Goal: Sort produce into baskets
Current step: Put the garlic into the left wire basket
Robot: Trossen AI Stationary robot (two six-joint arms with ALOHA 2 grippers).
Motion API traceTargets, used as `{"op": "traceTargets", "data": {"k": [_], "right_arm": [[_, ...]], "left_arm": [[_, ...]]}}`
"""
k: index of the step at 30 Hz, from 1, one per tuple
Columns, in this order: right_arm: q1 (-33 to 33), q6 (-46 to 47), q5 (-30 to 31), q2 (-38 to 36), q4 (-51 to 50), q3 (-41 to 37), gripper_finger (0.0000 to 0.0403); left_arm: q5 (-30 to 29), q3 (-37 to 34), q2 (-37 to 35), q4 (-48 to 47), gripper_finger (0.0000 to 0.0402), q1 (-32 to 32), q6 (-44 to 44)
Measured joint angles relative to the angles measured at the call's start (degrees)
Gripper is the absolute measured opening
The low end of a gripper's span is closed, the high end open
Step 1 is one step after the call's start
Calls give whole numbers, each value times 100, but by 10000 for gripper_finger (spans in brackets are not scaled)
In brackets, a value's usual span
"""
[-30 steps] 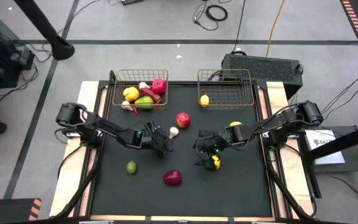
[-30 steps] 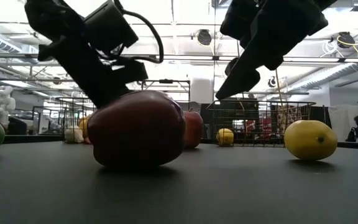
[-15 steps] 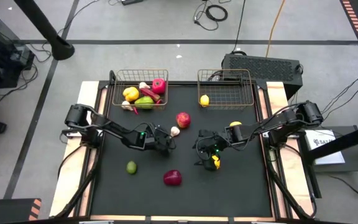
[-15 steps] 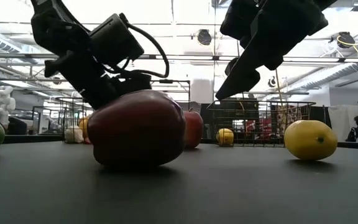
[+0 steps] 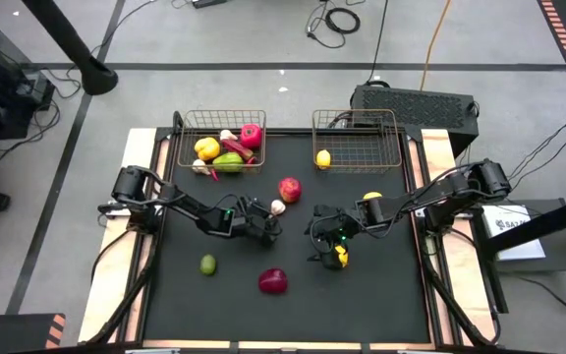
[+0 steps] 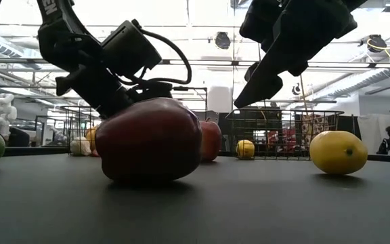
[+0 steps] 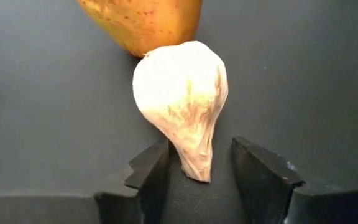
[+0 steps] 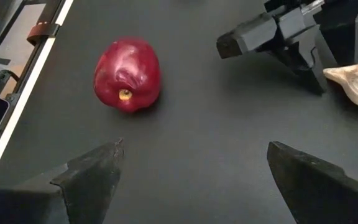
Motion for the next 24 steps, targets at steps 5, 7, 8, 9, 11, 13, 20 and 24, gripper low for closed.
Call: {"op": "traceTargets", "data": {"k": [5,7,8,9,11,13,20,24], "right_arm": [[0,-2,0,0,0,0,384],[0,-13,0,0,-2,0,384],[0,-13,0,0,-2,0,384],[0,-15,0,0,-2,0,384],[0,-15,0,0,-2,0,384],[0,-15,0,0,-2,0,384],[0,-16,0,0,-4,0,384],[0,-15,0,0,-4,0,384]], "left_arm": [[-1,1,6,58,148,48,241],[0,0,13,106,133,48,396],[-1,0,13,111,126,48,422],[-3,0,13,109,120,50,432],[-6,0,14,107,109,50,480],[-14,-2,15,124,101,50,586],[-288,-11,20,153,93,54,748],[-287,-11,-16,110,93,53,779]]}}
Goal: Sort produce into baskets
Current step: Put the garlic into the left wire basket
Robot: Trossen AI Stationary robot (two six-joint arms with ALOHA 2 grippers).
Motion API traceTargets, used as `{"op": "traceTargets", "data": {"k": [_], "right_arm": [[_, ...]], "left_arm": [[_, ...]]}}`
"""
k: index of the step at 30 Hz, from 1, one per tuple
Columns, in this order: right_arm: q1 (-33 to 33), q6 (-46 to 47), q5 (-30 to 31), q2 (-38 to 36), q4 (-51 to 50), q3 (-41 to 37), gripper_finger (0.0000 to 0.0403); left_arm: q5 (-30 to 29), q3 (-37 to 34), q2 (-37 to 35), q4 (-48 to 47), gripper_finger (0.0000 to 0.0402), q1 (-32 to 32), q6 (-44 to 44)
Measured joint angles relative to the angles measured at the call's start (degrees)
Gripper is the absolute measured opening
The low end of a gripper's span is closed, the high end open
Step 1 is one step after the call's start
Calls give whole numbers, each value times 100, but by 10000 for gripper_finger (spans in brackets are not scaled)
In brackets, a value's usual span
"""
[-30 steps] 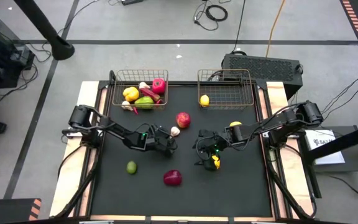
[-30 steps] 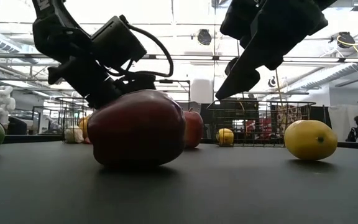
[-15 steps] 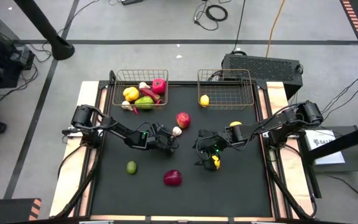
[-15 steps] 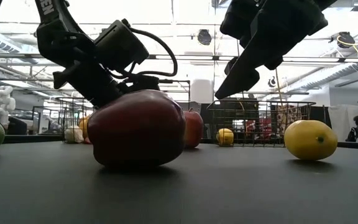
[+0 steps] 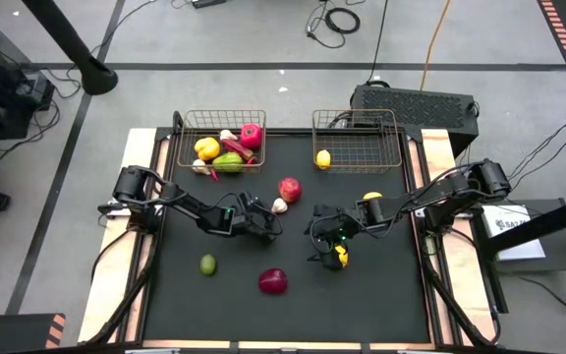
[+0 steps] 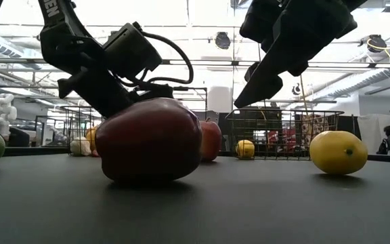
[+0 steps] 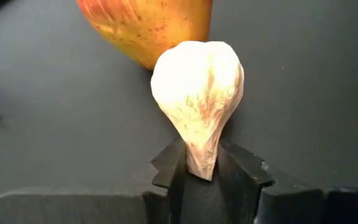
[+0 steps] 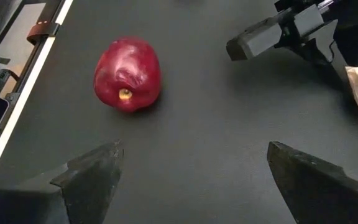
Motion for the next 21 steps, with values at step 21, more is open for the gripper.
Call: {"op": "traceTargets", "data": {"k": [21], "right_arm": [[2,27,0,2,4,0,384]], "left_arm": [[-458,-2,-4195,-3506,93,140,1100]]}}
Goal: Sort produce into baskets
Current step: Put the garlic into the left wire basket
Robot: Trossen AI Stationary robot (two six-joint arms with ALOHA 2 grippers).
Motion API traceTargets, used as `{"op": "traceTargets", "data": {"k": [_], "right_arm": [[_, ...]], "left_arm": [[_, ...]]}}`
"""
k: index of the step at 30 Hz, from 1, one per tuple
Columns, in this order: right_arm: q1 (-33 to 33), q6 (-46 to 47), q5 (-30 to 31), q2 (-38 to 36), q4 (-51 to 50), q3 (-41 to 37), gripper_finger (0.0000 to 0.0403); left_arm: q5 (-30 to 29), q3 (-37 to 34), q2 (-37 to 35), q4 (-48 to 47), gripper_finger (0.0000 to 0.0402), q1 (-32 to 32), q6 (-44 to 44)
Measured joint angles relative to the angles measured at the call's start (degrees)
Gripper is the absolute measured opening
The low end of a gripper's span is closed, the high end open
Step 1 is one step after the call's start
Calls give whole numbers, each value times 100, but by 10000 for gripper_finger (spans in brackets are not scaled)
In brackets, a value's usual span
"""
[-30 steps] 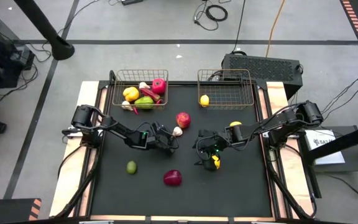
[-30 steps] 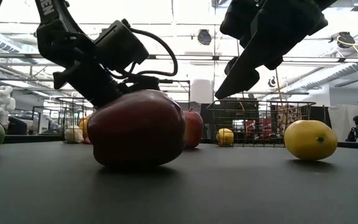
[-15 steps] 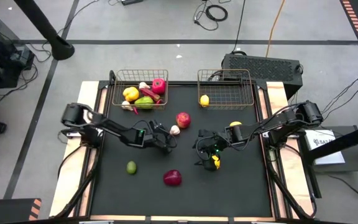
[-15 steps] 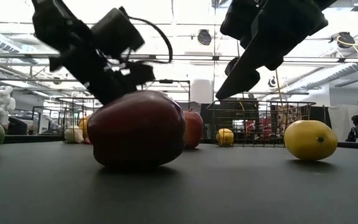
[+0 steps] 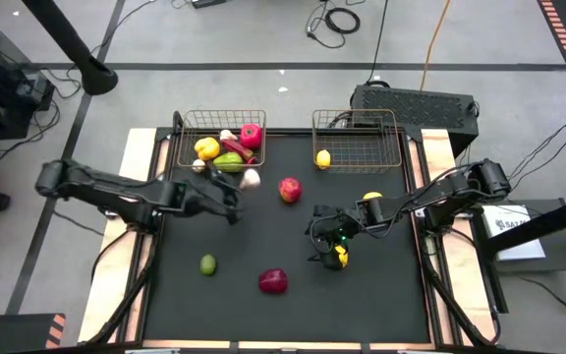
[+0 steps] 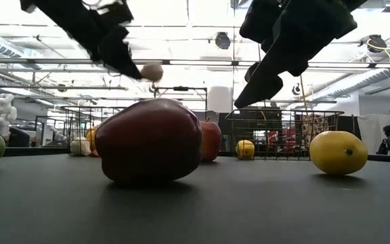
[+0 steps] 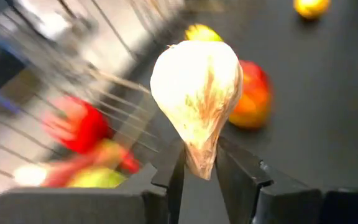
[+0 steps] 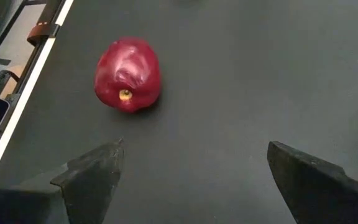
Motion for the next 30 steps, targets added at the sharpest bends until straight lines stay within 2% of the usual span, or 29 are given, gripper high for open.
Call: {"op": "traceTargets", "data": {"k": [2,5,8,13,20,30], "right_arm": [[-2,2,0,0,0,0,384],[-1,0,0,0,2,0,384],[-2,-16,2,0,0,0,384],[-2,-20,2,0,-2,0,384],[-2,-39,2,0,-4,0,384],[0,-44,26,0,-2,0,384]], "left_arm": [[-413,0,-312,155,93,106,588],[-669,0,-676,416,93,392,1304],[-672,2,-881,570,93,823,1665],[-497,4,-925,452,93,1719,1749],[762,4,-859,97,93,2936,1730],[2601,4,-539,-65,93,4246,1707]]}}
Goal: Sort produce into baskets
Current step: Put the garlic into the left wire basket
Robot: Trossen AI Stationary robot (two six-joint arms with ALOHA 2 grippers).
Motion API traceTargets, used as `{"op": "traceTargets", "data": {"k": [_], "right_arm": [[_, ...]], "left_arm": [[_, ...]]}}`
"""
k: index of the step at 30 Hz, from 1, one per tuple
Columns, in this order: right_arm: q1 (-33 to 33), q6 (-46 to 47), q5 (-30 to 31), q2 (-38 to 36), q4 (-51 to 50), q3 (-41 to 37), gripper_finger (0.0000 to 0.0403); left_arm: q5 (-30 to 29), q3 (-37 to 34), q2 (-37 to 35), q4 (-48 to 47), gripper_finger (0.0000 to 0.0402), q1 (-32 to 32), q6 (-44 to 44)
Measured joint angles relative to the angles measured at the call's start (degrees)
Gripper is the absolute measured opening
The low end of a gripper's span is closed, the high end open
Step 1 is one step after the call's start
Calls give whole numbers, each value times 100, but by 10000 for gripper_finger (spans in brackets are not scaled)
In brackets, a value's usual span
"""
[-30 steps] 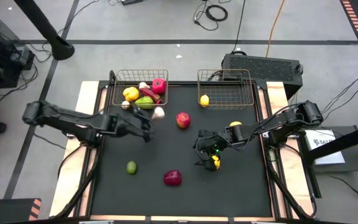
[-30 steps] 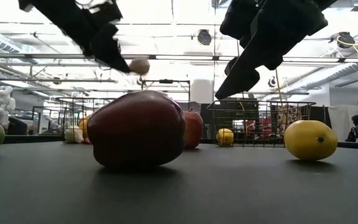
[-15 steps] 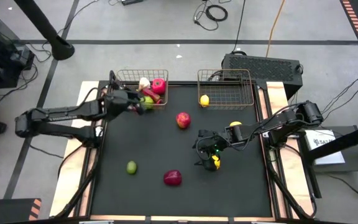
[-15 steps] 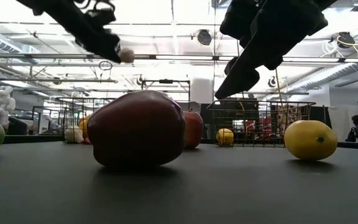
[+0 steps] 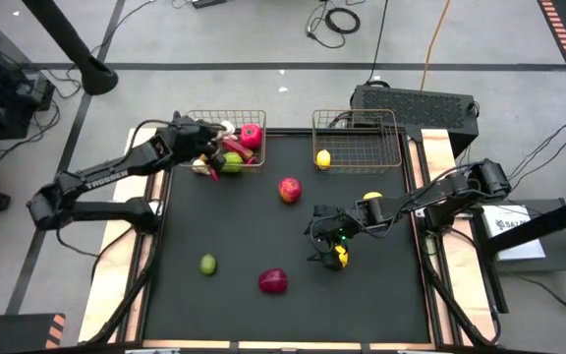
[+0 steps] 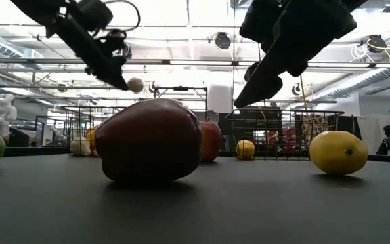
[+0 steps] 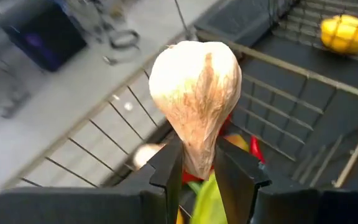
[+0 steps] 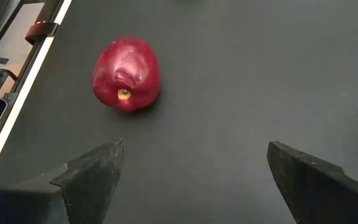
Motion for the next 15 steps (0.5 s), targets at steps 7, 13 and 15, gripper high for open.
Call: {"op": "traceTargets", "data": {"k": [7,13,15], "right_arm": [[0,-3,0,0,0,0,384],[0,-78,3,0,0,0,384],[0,-90,109,0,0,0,384]], "left_arm": [[870,0,754,-56,93,424,-39],[1016,0,1333,-107,93,518,311],[1122,9,1458,-64,93,524,435]]}}
